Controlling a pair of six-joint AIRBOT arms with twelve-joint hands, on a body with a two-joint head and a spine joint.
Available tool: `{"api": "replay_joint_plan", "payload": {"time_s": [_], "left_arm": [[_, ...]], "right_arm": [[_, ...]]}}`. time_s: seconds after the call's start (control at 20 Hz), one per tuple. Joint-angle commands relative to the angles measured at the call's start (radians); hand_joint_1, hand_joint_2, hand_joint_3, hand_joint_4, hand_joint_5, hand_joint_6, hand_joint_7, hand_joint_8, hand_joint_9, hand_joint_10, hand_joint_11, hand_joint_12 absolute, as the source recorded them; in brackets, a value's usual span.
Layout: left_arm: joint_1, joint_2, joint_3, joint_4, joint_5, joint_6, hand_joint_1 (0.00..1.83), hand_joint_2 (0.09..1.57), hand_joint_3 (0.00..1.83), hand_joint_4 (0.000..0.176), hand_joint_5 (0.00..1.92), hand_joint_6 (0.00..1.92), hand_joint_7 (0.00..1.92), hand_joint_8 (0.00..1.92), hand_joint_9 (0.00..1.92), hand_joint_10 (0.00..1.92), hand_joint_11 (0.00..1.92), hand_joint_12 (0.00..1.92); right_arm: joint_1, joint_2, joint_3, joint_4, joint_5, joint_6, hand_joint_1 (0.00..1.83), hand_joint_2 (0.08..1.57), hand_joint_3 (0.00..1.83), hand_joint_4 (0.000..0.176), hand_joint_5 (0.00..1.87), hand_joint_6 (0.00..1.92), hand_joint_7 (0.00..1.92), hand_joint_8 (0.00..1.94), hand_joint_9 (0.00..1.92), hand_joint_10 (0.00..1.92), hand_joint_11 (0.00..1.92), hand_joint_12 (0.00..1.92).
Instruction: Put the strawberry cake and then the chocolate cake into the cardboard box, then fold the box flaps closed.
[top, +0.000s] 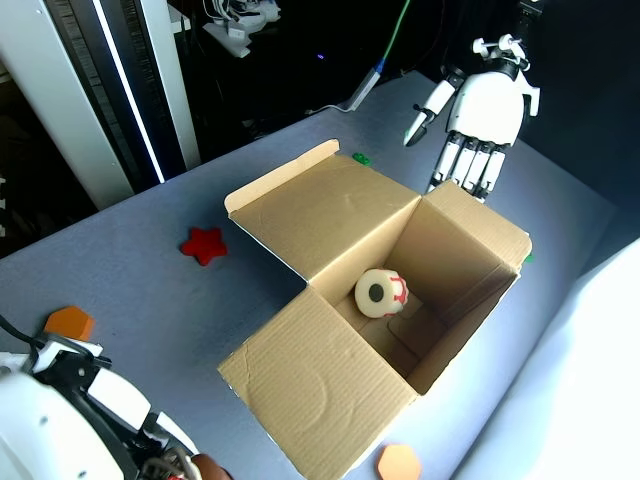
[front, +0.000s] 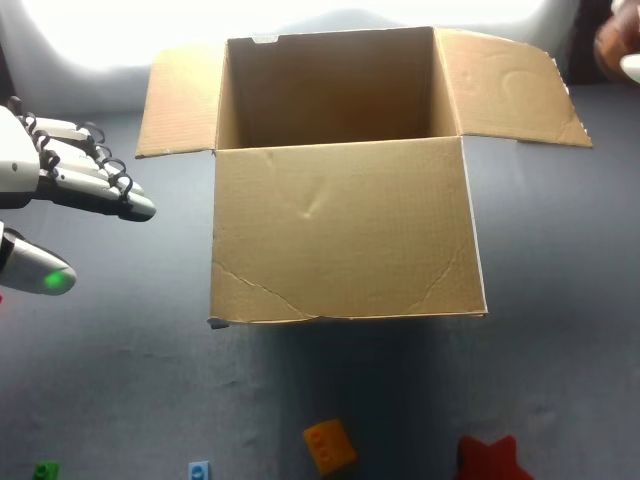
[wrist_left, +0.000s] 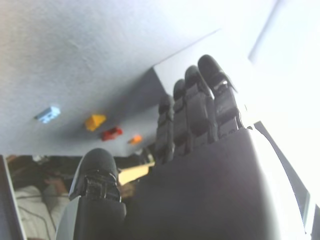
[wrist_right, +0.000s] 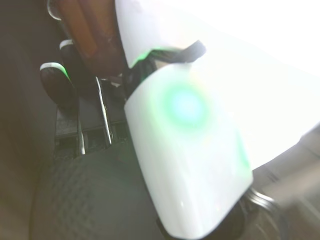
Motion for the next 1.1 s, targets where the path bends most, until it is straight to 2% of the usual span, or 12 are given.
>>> {"api": "replay_joint_plan", "payload": {"time_s": [0.0, 0.15, 0.25, 0.4, 0.55, 0.7, 0.8, 0.95, 1.05], "left_arm": [[-0.007, 0.002, 0.009, -0.066, -0.007, 0.005, 0.00, 1.31, 0.00, 0.020, 0.18, 0.00, 0.22, 0.00, 0.24, 0.00, 0.00, 0.79], [-0.003, -0.009, 0.010, -0.069, 0.001, 0.005, 0.00, 1.31, 0.00, 0.028, 0.16, 0.00, 0.22, 0.00, 0.23, 0.00, 0.00, 0.76], [-0.001, -0.016, 0.012, -0.068, 0.008, 0.010, 0.00, 1.30, 0.00, 0.030, 0.17, 0.01, 0.23, 0.01, 0.24, 0.00, 0.00, 0.76], [0.002, -0.025, 0.020, -0.069, 0.018, 0.025, 0.01, 1.31, 0.00, 0.034, 0.21, 0.02, 0.24, 0.00, 0.23, 0.00, 0.00, 0.74], [0.025, -0.027, 0.029, -0.101, 0.021, 0.046, 0.00, 1.31, 0.00, 0.027, 0.20, 0.00, 0.27, 0.01, 0.26, 0.01, 0.00, 0.77], [0.038, -0.032, 0.038, -0.115, 0.022, 0.046, 0.00, 1.30, 0.00, 0.033, 0.21, 0.00, 0.28, 0.00, 0.27, 0.01, 0.00, 0.81], [0.040, -0.033, 0.041, -0.132, 0.023, 0.046, 0.00, 1.31, 0.00, 0.027, 0.20, 0.00, 0.26, 0.00, 0.24, 0.00, 0.00, 0.75], [0.040, -0.036, 0.045, -0.149, 0.024, 0.046, 0.00, 1.31, 0.00, 0.034, 0.19, 0.00, 0.25, 0.00, 0.24, 0.00, 0.00, 0.76], [0.040, -0.037, 0.045, -0.150, 0.025, 0.046, 0.00, 1.30, 0.00, 0.033, 0.18, 0.00, 0.24, 0.00, 0.23, 0.00, 0.00, 0.76]], "right_arm": [[0.012, 0.013, -0.006, -0.099, 0.143, 0.049, 1.19, 1.20, 0.00, 0.000, 0.84, 1.12, 0.82, 1.41, 0.52, 1.60, 0.19, 1.92], [0.013, -0.013, -0.024, -0.275, 0.225, 0.258, 1.19, 1.20, 0.00, 0.000, 0.84, 1.11, 0.82, 1.41, 0.50, 1.60, 0.19, 1.92], [0.023, -0.047, -0.023, -0.321, 0.244, 0.299, 1.19, 1.20, 0.00, 0.000, 0.81, 1.14, 0.83, 1.40, 0.51, 1.62, 0.16, 1.92], [0.026, -0.090, -0.018, -0.384, 0.252, 0.313, 1.19, 1.20, 0.00, 0.000, 0.81, 1.15, 0.83, 1.42, 0.54, 1.65, 0.22, 1.92], [0.025, -0.144, -0.013, -0.412, 0.275, 0.312, 1.19, 1.21, 0.00, 0.000, 0.80, 1.15, 0.83, 1.43, 0.53, 1.66, 0.17, 1.92], [0.025, -0.183, -0.001, -0.523, 0.274, 0.296, 1.20, 1.21, 0.00, 0.000, 0.79, 1.14, 0.84, 1.42, 0.53, 1.66, 0.17, 1.92], [0.026, -0.220, 0.021, -0.545, 0.271, 0.295, 1.20, 1.21, 0.00, 0.000, 0.78, 1.17, 0.85, 1.40, 0.53, 1.66, 0.18, 1.92], [0.010, -0.252, 0.048, -0.564, 0.271, 0.292, 1.19, 1.22, 0.00, 0.000, 0.79, 1.17, 0.81, 1.45, 0.50, 1.68, 0.21, 1.92], [-0.001, -0.266, 0.062, -0.564, 0.275, 0.292, 1.18, 1.22, 0.00, 0.000, 0.79, 1.18, 0.81, 1.44, 0.51, 1.67, 0.20, 1.92]]}}
